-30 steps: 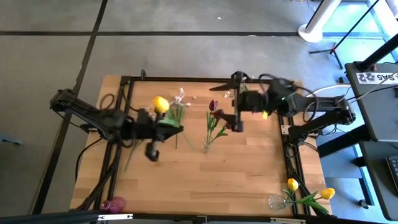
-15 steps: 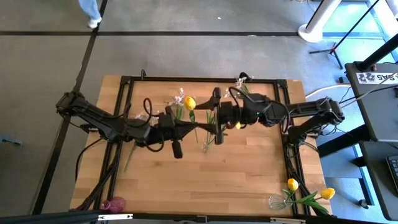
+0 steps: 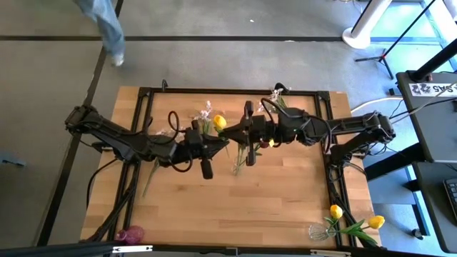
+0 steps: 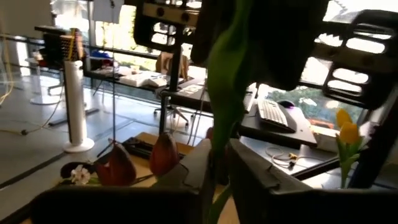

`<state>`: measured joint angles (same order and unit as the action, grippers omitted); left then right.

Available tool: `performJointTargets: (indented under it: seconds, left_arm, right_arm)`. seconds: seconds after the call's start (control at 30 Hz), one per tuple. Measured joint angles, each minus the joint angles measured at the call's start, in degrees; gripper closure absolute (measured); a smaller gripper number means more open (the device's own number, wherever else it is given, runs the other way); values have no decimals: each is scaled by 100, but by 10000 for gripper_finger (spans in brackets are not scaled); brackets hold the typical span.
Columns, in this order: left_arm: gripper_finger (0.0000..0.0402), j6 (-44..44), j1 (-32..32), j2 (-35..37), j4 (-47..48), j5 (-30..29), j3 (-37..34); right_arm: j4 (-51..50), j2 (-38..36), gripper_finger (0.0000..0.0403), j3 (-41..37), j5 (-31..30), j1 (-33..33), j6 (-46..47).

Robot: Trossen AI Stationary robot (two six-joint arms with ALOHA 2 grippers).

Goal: Sort flowers into vase by color
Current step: Put the yellow tulip into the bottom transparent vase

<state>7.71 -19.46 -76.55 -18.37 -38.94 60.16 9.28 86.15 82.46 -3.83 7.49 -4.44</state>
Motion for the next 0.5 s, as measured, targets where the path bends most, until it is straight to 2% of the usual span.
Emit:
performJointTargets:
  seconds: [0.13,0.33,0.5]
  left_arm:
    - [304,50,-173,184,129,158,0]
    - [241,818,-719,830,849,165,2]
    - [211,1092,-1010,994,639,162,2]
  right_arm:
    - [32,-17,396,0,299,0,14]
    - [173,-279,398,1,907,0,-206]
    - [-175,-492,399,2,1912,79,-509]
